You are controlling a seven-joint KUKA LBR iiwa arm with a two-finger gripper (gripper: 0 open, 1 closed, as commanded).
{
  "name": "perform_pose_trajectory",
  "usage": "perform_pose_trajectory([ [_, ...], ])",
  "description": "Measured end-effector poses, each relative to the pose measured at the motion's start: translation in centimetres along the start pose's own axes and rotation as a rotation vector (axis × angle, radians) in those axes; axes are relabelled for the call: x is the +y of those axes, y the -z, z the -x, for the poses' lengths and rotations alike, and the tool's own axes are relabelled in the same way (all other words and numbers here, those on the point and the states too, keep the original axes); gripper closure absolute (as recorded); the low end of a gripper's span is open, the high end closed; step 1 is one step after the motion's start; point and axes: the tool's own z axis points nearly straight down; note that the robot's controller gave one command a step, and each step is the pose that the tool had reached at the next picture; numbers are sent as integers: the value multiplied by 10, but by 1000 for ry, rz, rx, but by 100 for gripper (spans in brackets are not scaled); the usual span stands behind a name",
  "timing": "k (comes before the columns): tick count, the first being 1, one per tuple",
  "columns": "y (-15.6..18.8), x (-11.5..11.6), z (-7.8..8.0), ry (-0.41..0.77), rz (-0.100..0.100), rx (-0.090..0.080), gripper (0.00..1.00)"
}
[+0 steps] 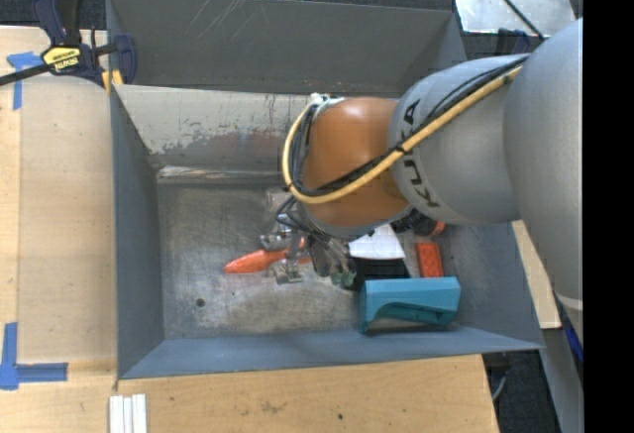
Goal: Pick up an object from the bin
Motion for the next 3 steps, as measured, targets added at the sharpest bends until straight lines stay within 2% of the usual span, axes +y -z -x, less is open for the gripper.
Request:
perform_pose_trajectory([
  [2,20,0,2,0,1,-10,100],
  [3,19,0,1,0,1,-7,100],
])
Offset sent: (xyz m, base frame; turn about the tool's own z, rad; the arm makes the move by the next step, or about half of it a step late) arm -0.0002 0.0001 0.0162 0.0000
